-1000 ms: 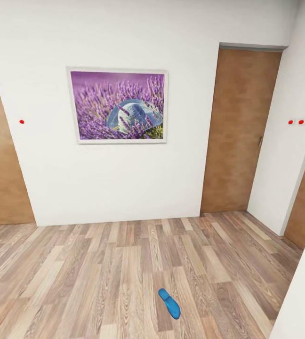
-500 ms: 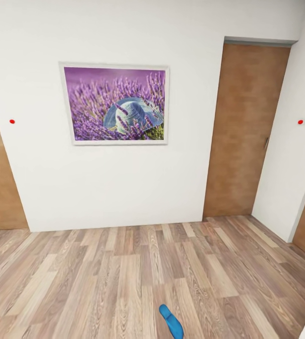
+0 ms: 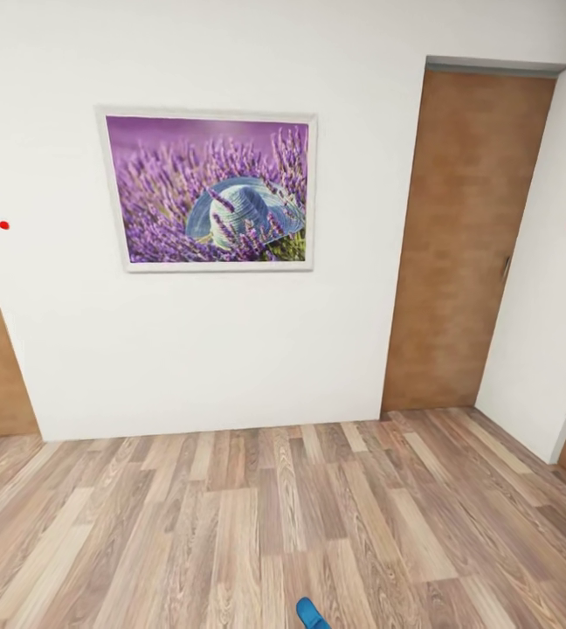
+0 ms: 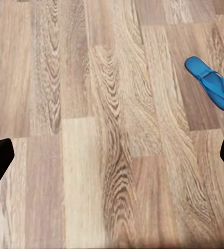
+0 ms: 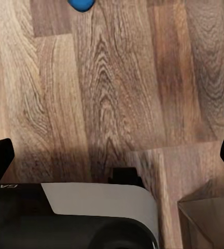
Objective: In the bedroom, move the book from the bed onto either nightstand, and place the two sandals side by side next to the bed.
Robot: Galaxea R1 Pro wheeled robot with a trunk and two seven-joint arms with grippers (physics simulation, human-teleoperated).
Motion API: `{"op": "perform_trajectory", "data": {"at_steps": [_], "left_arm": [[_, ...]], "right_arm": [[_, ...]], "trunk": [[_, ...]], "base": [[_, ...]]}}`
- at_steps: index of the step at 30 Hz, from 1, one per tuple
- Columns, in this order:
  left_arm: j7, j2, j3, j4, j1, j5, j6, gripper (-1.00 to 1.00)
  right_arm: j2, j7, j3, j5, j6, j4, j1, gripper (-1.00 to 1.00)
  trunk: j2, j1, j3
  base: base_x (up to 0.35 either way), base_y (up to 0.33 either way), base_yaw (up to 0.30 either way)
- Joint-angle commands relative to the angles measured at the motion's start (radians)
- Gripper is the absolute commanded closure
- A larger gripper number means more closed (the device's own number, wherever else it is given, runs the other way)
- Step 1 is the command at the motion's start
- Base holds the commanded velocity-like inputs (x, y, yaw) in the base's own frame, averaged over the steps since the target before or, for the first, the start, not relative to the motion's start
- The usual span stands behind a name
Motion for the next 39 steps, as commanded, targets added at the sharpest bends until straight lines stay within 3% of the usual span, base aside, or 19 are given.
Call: {"op": "perform_trajectory", "data": {"at_steps": [1,10,39], "left_arm": [[0.000,0.000,0.000,0.000,0.000,0.000,-0.002,-1.00],[0.000,0.000,0.000,0.000,0.000,0.000,-0.002,-1.00],[0.000,0.000,0.000,0.000,0.000,0.000,-0.002,-1.00]], "right_arm": [[0.000,0.000,-0.002,-0.001,-0.003,0.001,-0.001,-1.00],[0.000,0.000,-0.003,-0.001,-0.003,0.001,-0.001,-1.00],[0.000,0.000,-0.003,-0.001,-0.003,0.001,-0.001,-1.00]], "trunk": [[0.000,0.000,-0.001],[0.000,0.000,-0.002],[0.000,0.000,-0.013]], "base": [[0.160,0.000,0.000],[0.041,0.000,0.088],[0.001,0.000,0.238]]}}
